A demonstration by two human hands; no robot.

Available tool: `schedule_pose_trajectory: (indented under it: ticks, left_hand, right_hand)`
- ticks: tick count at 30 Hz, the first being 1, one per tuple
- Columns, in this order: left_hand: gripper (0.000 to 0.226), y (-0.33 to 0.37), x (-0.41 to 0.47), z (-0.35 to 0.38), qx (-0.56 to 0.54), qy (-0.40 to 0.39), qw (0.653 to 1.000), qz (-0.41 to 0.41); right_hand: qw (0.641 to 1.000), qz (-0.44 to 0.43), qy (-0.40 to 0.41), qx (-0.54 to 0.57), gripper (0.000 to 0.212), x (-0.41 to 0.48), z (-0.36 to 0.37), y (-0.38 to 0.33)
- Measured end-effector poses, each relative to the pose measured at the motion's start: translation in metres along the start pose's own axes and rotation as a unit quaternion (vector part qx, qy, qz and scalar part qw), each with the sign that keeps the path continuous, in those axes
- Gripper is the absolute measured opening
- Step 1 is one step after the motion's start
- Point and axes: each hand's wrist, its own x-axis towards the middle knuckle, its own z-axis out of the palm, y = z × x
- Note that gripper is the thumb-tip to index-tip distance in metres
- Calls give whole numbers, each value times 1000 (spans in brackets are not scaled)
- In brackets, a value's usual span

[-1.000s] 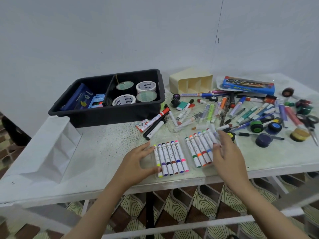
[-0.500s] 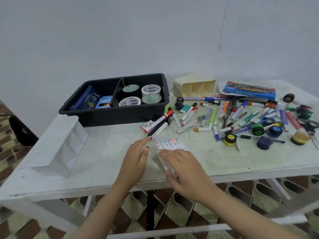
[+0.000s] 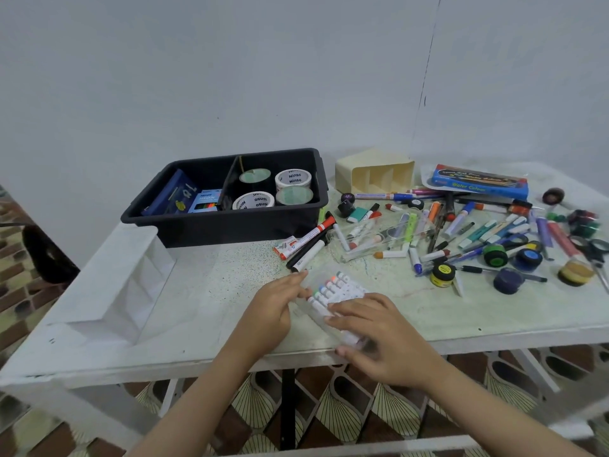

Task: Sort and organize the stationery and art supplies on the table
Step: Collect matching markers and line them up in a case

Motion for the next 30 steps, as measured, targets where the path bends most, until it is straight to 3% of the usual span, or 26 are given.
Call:
schedule_pose_trajectory:
  ticks: [5, 11, 15, 19, 23, 30]
  left_hand:
    - [39, 10, -10, 2, 4, -11, 999, 48]
    - [46, 15, -18, 7, 25, -18, 996, 85]
    - [49, 18, -16, 6, 36, -4, 995, 98]
    - [60, 17, -15, 7, 41, -6, 995, 90]
    - [50, 17, -16, 8, 44, 1, 996, 82]
    - [50, 17, -15, 12, 32, 7, 997, 69]
  right_hand:
    - [999, 22, 20, -13, 39, -8, -22, 21]
    - [996, 16, -26, -81, 54, -14, -31, 40]
    - [996, 21, 17, -84, 49, -18, -22, 42]
    - [993, 47, 96, -44, 34, -16, -11, 42]
    - [986, 73, 149, 8, 25, -9, -3, 41]
    - [973, 128, 138, 131, 23, -6, 3, 41]
